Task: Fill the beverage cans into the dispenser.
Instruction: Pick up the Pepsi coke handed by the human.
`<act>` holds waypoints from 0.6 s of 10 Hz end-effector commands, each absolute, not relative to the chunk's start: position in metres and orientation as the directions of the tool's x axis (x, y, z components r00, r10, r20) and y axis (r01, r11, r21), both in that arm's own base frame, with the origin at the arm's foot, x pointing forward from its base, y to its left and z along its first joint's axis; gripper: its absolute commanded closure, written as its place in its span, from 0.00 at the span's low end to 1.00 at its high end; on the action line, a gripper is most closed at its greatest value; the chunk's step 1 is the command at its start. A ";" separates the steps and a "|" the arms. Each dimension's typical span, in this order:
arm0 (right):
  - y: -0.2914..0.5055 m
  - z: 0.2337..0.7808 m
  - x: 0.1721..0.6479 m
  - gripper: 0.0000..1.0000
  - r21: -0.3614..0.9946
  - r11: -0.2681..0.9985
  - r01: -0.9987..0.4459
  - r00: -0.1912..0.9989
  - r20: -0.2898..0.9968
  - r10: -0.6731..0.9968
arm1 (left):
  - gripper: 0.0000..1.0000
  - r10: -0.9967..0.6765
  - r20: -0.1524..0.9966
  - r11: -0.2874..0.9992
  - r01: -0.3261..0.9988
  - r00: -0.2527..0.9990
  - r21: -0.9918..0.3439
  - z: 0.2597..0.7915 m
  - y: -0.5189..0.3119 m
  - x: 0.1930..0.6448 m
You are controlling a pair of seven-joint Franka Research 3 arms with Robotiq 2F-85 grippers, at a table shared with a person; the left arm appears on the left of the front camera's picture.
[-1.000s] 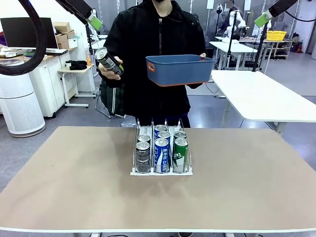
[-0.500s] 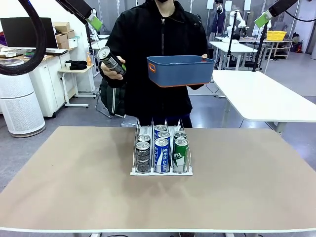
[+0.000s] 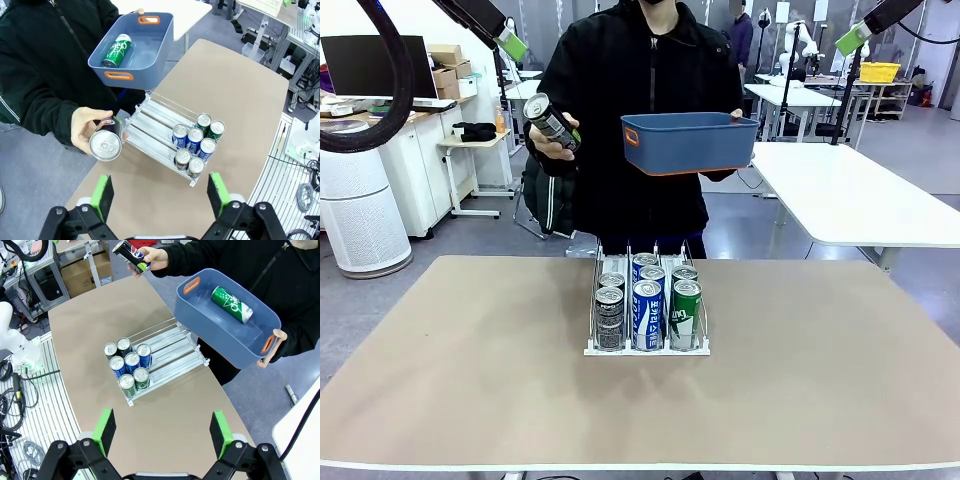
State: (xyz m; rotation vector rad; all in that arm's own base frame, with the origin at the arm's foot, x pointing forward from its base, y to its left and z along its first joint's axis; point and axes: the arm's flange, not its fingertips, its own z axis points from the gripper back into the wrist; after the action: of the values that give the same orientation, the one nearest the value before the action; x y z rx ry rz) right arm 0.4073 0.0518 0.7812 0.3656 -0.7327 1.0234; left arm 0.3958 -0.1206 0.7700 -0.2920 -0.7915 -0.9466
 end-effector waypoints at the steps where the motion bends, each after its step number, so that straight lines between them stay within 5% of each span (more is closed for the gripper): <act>1: 0.052 0.781 0.408 0.00 -0.048 0.485 -0.873 0.314 0.706 0.634 | 0.00 -0.613 0.715 0.568 0.817 0.336 0.103 0.770 -0.119 0.394; 6: 0.052 0.781 0.408 0.00 -0.048 0.485 -0.873 0.314 0.706 0.634 | 0.00 -0.613 0.715 0.568 0.817 0.336 0.103 0.770 -0.119 0.394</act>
State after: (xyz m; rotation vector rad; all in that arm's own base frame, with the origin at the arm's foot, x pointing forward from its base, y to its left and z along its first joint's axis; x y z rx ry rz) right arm 0.4073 0.0518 0.7812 0.3656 -0.7327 1.0234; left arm 0.3958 -0.1206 0.7700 -0.2920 -0.7914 -0.9466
